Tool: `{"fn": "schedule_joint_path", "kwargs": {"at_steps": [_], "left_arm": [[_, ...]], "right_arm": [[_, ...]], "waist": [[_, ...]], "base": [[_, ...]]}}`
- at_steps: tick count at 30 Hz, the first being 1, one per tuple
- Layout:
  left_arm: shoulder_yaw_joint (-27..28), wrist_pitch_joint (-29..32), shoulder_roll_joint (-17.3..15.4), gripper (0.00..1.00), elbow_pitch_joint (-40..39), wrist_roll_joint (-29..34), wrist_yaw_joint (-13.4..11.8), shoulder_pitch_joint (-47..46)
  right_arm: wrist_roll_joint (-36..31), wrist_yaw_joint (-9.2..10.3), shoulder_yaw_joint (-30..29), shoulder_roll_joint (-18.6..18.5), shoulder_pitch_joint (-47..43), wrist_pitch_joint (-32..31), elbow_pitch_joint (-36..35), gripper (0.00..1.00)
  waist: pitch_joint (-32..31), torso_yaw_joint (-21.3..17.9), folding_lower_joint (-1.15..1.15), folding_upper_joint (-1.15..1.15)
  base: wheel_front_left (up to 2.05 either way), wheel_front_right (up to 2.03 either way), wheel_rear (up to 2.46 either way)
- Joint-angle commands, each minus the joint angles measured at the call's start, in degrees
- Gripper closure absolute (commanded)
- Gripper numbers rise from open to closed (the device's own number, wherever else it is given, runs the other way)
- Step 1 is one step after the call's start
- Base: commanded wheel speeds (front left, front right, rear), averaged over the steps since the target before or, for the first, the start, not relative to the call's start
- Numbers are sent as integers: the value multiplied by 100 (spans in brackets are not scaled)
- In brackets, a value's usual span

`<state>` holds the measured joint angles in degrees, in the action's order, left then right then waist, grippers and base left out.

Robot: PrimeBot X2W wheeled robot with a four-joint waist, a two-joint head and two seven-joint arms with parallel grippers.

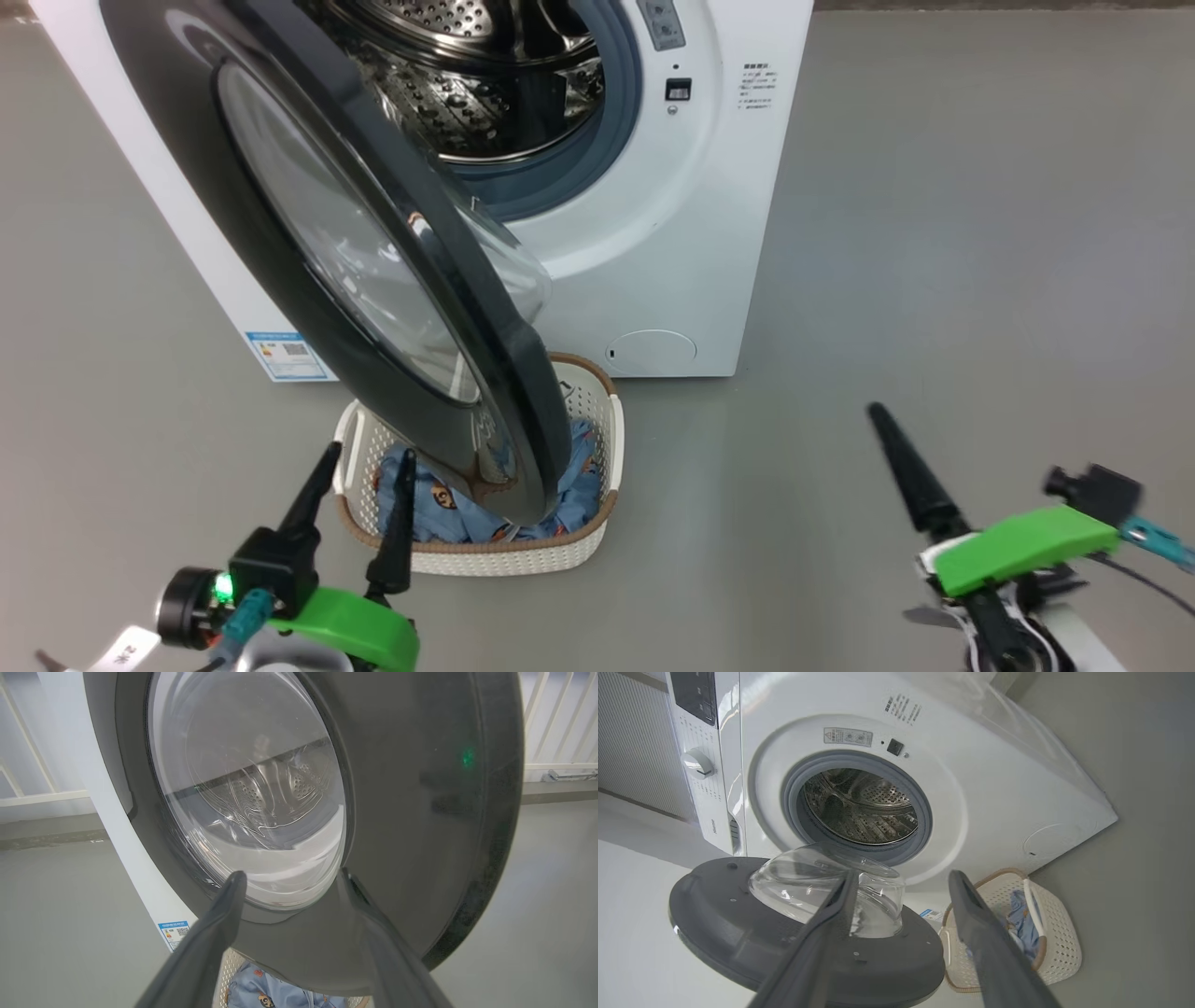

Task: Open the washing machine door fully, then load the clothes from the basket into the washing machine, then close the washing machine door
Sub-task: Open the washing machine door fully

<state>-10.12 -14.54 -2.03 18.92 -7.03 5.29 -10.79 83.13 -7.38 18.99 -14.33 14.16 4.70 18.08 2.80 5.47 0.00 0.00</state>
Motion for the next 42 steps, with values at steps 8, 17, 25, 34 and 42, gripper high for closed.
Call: {"fn": "schedule_joint_path", "kwargs": {"at_steps": [8,17,25,34,42], "left_arm": [[497,-46,-169,0,-266,-14,-8,-20],[678,-46,-213,0,-342,9,-6,-8],[717,-46,-179,0,-351,-16,7,-38],[830,-46,-154,0,-351,-61,8,-2],[887,-46,-144,0,-328,-48,27,-5]], "right_arm": [[-2155,-11,-637,-651,-286,995,31,0],[-5785,-11,-2184,59,-649,1028,-936,0],[-7315,-11,-2301,705,-967,981,-1041,0],[-7695,-11,-2321,920,-1090,1004,-803,0],[-7754,-11,-2316,1034,-1068,1023,-757,0]], "waist": [[-44,-144,0,0],[3,-227,0,0],[13,-177,0,0],[21,-181,0,0],[23,-217,0,0]], "base": [[0,0,0],[0,0,0],[0,0,0],[0,0,0],[0,0,0]]}}
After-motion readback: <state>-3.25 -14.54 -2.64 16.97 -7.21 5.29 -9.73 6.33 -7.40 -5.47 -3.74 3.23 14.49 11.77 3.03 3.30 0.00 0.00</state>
